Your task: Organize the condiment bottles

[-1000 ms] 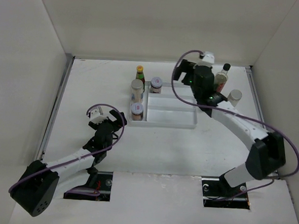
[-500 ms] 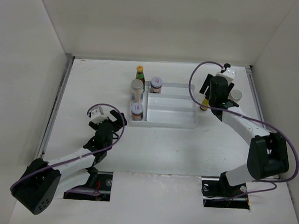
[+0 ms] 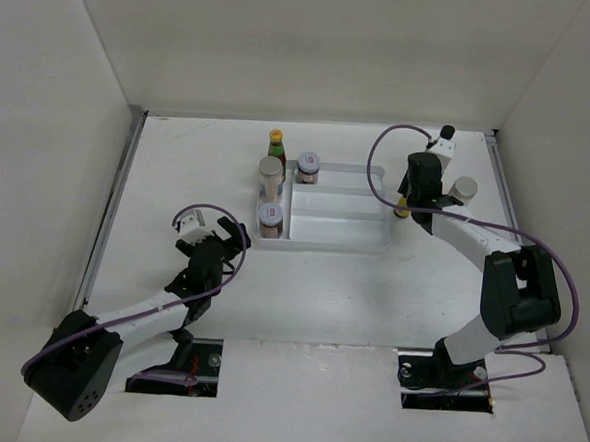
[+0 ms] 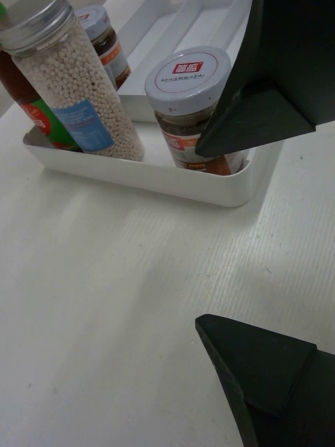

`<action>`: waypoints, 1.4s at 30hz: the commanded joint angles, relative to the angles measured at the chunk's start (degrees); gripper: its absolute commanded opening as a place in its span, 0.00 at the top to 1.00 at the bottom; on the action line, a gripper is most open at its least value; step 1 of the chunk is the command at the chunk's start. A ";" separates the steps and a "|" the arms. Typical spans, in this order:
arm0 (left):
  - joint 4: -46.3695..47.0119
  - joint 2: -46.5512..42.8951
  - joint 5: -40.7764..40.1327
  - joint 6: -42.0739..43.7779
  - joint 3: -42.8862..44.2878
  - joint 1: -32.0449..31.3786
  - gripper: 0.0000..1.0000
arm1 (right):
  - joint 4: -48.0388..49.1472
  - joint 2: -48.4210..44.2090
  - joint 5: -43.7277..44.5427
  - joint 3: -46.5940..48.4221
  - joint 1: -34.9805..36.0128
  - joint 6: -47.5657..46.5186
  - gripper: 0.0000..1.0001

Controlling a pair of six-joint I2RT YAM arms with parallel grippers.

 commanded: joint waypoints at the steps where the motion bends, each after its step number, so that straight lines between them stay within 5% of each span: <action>1: 2.90 -0.56 0.88 -0.41 1.02 0.14 0.00 | 1.82 -1.35 1.61 1.53 -0.20 -0.13 0.66; 6: 3.25 0.40 1.06 -0.50 1.20 -0.12 0.00 | 1.30 -4.69 4.34 2.66 0.85 -2.06 0.77; 13: 3.87 1.72 1.15 -0.50 1.55 -0.39 0.00 | 1.65 -7.95 3.29 8.81 4.46 -3.82 0.77; 29: 3.70 1.01 0.44 -0.33 1.46 -1.09 0.00 | 3.14 18.58 -3.22 35.27 14.74 -2.94 0.76; 42: 4.75 3.48 1.76 -0.41 1.81 0.05 0.00 | 4.20 24.04 -4.19 33.35 16.15 -2.06 0.71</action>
